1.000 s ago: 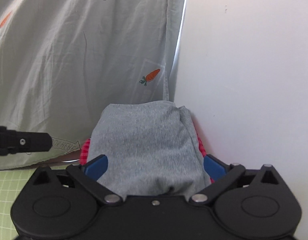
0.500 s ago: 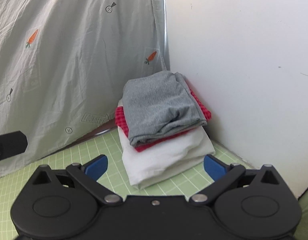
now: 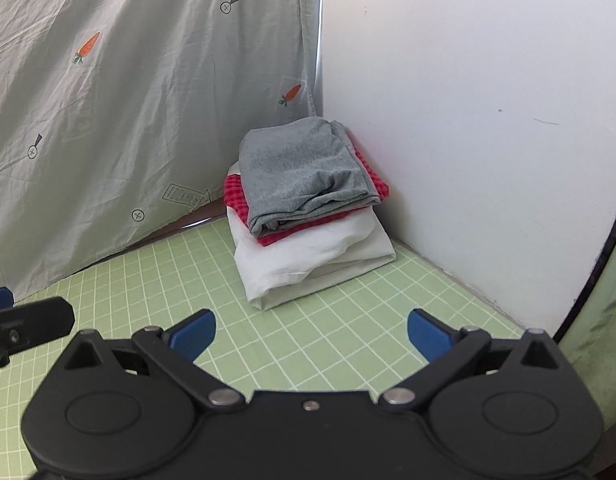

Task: Fold clothes
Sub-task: 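Open the right gripper and withdraw both grippers from the stack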

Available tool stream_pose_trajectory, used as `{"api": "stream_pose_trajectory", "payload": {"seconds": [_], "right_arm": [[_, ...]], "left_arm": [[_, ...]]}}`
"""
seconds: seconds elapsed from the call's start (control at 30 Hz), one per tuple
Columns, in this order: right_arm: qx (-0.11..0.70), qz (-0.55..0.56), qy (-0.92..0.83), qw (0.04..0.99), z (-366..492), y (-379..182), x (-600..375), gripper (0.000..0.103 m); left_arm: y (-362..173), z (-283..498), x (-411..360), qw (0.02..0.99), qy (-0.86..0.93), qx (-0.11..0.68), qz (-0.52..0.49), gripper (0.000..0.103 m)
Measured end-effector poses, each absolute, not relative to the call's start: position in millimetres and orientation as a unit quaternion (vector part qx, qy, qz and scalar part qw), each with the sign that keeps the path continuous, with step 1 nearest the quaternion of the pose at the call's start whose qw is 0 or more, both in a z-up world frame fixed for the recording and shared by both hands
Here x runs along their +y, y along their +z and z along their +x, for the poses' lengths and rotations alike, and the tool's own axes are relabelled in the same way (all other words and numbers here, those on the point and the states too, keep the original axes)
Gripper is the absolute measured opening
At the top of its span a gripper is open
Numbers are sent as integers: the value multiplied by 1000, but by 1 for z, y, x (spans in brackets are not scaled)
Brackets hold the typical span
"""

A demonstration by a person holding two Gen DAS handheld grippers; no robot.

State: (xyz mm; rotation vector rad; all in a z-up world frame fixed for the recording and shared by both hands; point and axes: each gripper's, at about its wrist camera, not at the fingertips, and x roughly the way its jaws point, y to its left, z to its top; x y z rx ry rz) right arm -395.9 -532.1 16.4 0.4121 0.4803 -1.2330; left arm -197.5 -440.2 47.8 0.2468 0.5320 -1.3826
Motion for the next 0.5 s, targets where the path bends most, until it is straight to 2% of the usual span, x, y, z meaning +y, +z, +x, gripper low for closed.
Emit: {"api": "stream_pose_trajectory", "payload": {"seconds": [0.5], "right_arm": [[218, 187, -573, 768, -398, 21, -514, 103]], "left_arm": [[51, -195, -425, 727, -635, 240, 107, 103]]}}
